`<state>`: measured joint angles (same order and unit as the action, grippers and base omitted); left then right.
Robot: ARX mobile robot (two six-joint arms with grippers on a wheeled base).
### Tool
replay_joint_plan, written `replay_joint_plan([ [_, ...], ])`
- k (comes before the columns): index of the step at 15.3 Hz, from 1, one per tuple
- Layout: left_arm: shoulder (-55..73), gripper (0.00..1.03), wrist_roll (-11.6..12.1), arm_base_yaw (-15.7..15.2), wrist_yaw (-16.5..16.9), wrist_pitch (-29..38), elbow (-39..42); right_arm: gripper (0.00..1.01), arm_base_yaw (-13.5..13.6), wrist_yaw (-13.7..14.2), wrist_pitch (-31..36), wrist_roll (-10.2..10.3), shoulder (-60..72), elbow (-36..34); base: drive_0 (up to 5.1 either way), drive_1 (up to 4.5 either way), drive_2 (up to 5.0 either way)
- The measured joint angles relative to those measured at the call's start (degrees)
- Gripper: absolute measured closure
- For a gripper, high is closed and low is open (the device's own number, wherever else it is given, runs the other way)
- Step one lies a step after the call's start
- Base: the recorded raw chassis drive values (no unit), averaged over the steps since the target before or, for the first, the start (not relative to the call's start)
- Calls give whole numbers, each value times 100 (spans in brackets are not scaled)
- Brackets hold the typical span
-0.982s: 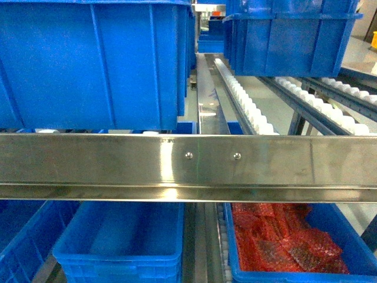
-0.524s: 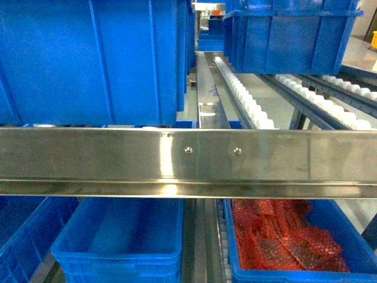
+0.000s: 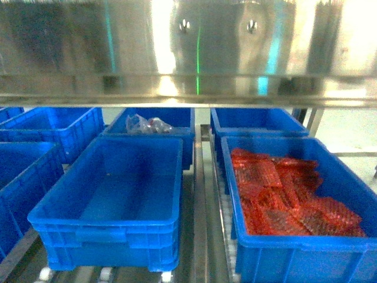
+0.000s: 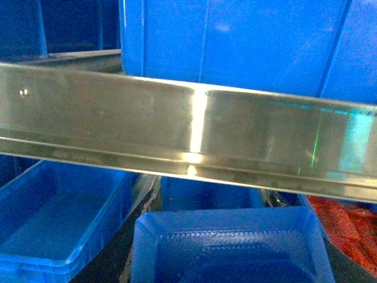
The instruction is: Pick blue part to blue bin on bottom shelf
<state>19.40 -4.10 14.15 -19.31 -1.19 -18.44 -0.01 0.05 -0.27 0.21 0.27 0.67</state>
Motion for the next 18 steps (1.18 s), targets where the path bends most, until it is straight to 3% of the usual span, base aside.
replay_joint_plan([
  [18,4,60,0,0,2,-7,4,3,0,-4,-7,-7,0,0,0,0,0],
])
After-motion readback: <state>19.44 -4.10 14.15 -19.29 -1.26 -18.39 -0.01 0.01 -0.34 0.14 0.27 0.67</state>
